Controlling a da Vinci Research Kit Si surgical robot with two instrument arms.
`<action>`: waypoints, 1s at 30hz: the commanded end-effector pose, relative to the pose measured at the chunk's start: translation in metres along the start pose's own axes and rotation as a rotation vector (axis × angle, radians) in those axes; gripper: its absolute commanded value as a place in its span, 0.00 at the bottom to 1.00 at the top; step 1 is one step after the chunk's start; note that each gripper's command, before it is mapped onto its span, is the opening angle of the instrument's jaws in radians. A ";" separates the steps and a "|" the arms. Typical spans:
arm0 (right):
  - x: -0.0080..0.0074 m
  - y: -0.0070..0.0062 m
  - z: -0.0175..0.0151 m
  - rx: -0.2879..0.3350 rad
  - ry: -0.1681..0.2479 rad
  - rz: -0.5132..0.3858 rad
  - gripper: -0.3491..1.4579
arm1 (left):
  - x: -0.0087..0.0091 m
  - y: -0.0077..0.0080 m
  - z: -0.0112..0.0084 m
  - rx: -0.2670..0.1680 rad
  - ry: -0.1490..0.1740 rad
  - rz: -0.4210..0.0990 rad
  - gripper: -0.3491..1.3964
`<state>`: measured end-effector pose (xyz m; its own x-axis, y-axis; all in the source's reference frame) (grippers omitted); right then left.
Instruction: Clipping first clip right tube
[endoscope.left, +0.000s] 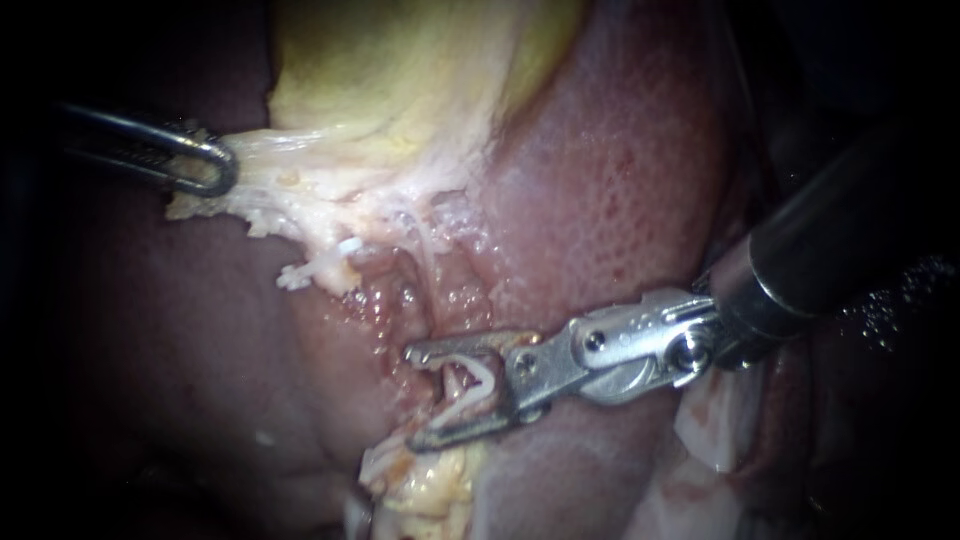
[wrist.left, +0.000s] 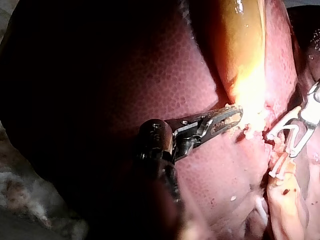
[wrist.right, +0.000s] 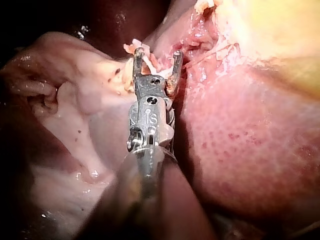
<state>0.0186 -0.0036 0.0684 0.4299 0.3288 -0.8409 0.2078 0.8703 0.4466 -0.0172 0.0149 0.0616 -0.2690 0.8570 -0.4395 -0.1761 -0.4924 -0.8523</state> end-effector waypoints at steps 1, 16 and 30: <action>0.0001 -0.0001 0.0000 0.001 0.004 0.005 0.46 | 0.0000 0.0000 0.0000 0.000 0.000 0.000 0.00; 0.0005 -0.0009 -0.0056 -0.002 0.023 0.047 0.46 | 0.0010 0.0001 -0.0013 0.002 0.002 -0.007 0.00; -0.0034 0.0021 -0.0030 -0.025 0.017 0.130 0.46 | 0.0008 0.0001 -0.0013 0.003 0.003 -0.007 0.00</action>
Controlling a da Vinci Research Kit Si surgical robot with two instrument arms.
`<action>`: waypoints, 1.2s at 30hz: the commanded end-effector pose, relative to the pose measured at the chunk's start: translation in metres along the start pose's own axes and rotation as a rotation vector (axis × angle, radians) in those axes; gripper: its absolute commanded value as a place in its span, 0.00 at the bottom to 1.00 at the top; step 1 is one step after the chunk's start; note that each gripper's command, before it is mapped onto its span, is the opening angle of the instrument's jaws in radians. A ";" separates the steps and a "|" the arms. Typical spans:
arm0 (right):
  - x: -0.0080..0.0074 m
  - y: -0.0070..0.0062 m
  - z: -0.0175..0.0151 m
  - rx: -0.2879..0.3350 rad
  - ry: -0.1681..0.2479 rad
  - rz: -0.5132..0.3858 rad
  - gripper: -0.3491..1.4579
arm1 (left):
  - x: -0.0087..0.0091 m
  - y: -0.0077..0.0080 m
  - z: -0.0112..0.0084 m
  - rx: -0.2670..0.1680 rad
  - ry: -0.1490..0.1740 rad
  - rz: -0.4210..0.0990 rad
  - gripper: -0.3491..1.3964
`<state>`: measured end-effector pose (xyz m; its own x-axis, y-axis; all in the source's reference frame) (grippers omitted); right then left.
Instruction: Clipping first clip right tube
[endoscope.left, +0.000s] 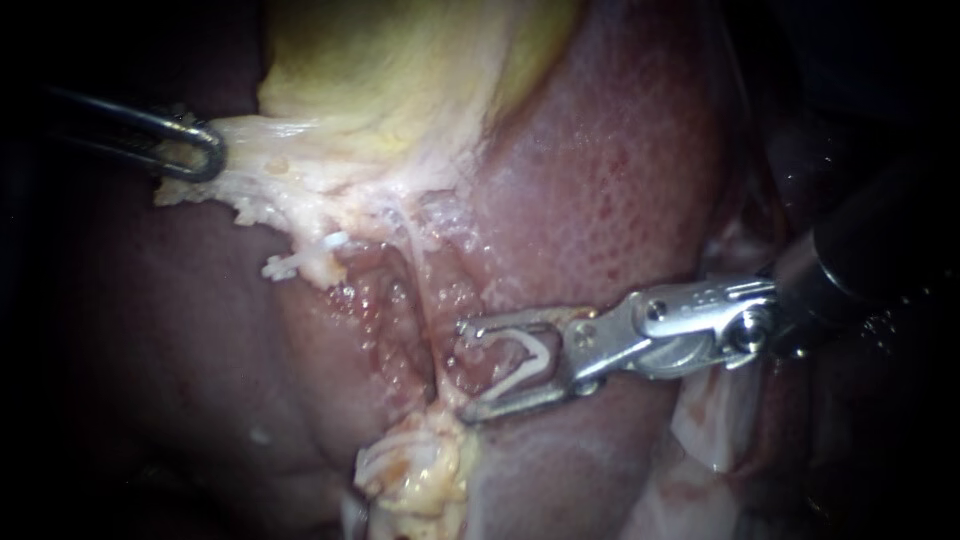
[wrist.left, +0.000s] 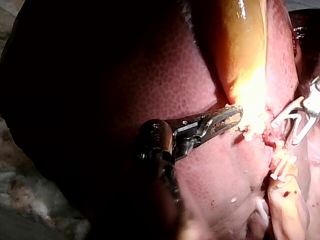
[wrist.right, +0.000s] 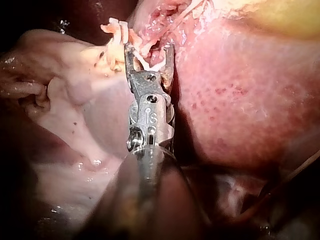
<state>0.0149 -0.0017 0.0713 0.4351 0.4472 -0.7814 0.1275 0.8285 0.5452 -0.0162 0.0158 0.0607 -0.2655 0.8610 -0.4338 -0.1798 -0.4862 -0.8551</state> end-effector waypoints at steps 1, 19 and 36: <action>-0.0004 0.0001 0.0004 -0.001 0.000 0.002 0.46 | -0.0001 -0.0001 0.0001 0.001 0.000 0.001 0.00; -0.0005 0.0016 0.0048 0.042 0.175 0.127 0.47 | -0.0001 0.0000 0.0002 0.002 0.001 0.001 0.00; 0.0023 -0.0037 0.0050 0.188 0.207 0.113 0.46 | -0.0001 0.0001 0.0002 0.003 0.001 0.001 0.00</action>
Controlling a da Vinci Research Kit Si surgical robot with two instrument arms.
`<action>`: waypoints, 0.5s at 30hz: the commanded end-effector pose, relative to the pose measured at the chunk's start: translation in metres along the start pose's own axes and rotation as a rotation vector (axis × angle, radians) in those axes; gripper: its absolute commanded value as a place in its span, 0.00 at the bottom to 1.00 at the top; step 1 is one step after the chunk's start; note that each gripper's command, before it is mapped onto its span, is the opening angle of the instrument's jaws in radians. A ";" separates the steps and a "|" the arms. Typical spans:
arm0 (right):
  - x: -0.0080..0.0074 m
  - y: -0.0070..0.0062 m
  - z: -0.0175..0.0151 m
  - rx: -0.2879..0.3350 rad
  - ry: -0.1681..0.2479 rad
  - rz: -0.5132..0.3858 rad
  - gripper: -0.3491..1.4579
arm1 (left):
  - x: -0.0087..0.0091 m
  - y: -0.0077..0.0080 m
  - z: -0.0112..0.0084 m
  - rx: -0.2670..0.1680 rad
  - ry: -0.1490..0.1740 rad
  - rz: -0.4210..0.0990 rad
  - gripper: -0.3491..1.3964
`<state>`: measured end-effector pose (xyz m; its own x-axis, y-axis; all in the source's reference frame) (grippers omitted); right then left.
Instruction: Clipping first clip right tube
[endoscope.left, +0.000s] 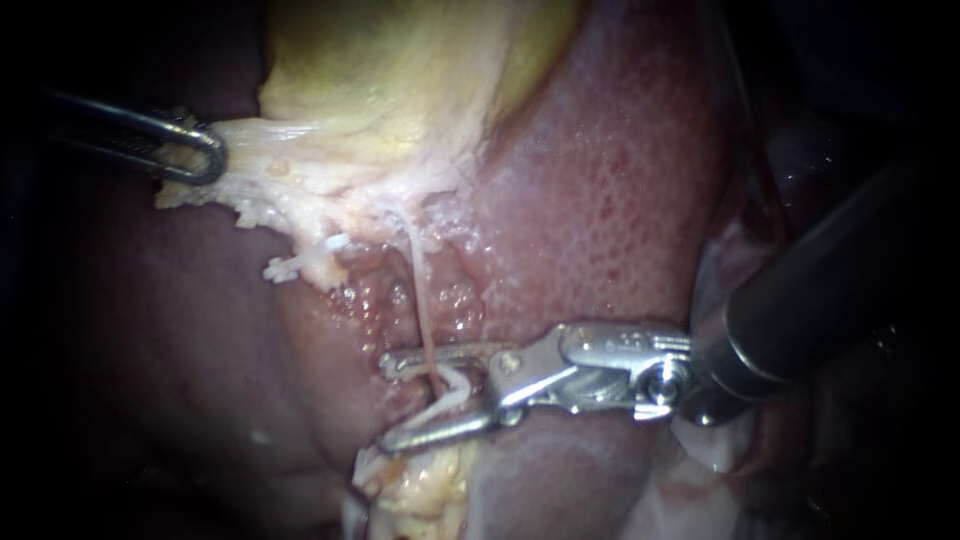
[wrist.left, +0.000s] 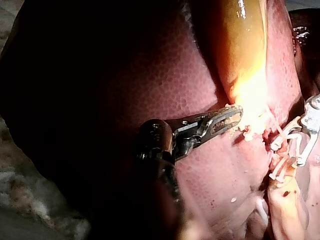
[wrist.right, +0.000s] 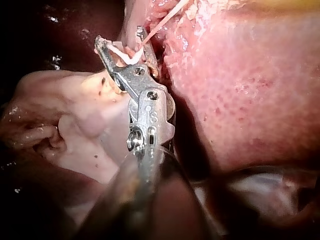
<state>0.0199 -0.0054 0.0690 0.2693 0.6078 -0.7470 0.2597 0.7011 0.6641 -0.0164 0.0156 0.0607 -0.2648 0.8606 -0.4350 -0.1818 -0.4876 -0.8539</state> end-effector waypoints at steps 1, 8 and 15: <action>0.0002 -0.0005 0.0001 0.013 0.005 0.003 0.46 | 0.0000 0.0000 0.0000 0.000 0.000 0.000 0.00; 0.0014 -0.0031 0.0014 0.090 -0.001 0.009 0.44 | 0.0000 0.0000 0.0000 0.000 0.000 0.000 0.00; 0.0016 -0.0031 0.0015 0.083 -0.001 0.066 0.39 | 0.0000 0.0000 0.0000 0.000 0.000 0.000 0.00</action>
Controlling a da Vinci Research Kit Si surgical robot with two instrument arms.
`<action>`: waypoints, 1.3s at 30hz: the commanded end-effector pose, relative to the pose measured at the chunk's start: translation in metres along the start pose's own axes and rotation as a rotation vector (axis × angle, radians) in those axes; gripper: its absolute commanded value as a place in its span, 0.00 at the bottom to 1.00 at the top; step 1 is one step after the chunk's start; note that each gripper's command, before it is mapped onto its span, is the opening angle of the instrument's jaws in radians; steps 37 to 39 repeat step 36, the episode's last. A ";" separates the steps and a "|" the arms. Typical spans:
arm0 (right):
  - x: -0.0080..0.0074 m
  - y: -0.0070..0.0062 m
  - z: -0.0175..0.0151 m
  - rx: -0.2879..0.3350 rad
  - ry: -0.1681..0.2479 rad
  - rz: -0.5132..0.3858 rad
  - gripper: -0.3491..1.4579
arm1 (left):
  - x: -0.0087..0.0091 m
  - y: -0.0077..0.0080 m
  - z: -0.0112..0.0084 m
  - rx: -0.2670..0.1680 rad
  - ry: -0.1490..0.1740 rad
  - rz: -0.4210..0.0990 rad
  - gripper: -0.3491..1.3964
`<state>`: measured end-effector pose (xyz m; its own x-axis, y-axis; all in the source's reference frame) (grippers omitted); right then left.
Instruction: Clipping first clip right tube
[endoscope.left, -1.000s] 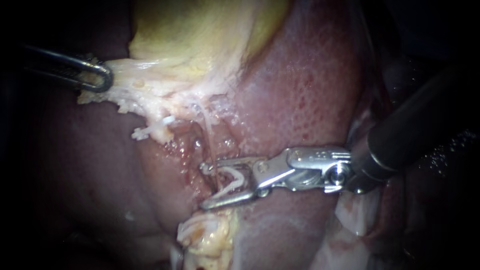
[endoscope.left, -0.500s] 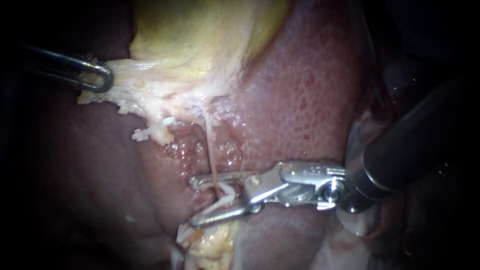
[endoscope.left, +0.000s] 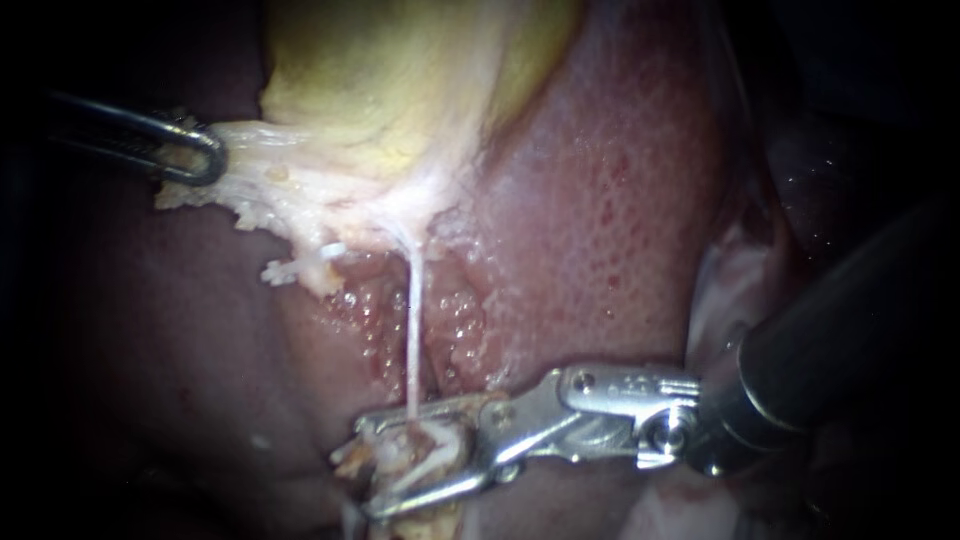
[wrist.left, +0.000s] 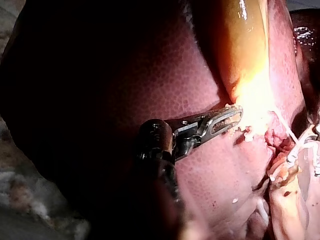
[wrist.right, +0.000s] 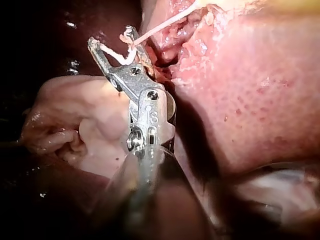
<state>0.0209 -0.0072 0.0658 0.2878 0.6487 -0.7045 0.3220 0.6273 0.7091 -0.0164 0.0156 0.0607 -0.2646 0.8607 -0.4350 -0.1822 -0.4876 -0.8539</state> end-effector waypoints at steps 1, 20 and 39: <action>0.0000 0.0000 -0.0001 -0.013 0.004 0.016 0.37 | 0.0000 0.0000 0.0000 0.000 0.000 0.000 0.00; 0.0001 0.0004 -0.0010 -0.017 0.013 0.155 0.00 | -0.0001 -0.0001 0.0001 0.001 0.000 0.000 0.00; -0.0002 0.0003 -0.0011 -0.021 0.001 0.165 0.00 | -0.0001 -0.0001 0.0003 0.002 0.001 0.001 0.00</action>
